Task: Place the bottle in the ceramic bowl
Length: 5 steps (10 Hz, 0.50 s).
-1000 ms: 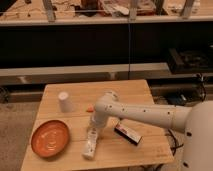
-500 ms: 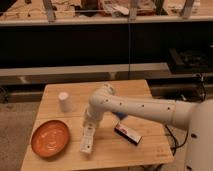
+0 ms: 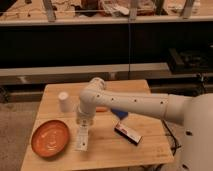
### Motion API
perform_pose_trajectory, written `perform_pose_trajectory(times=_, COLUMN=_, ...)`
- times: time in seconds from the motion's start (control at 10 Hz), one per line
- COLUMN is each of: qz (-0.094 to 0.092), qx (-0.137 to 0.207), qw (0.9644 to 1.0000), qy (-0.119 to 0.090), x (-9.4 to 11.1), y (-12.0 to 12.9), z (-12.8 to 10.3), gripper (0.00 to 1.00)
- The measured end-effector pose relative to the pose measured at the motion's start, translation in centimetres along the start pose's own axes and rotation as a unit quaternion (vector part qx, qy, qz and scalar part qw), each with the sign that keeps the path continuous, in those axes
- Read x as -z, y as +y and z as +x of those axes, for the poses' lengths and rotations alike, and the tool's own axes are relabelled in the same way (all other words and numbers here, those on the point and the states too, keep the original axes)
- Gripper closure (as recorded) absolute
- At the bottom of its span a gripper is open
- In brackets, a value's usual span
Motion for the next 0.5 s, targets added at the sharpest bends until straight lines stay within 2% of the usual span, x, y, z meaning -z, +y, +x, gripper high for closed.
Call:
perform_pose_trajectory(times=0.2, qz=-0.001, qx=0.012, qw=0.9999, qy=0.002, x=0.1, y=-0.8, z=0.4, gripper=0.84)
perform_pose_trajectory(times=0.5, qz=0.0, qx=0.031, qw=0.9995, qy=0.007, x=0.4, y=-3.4, z=0.9, gripper=0.84)
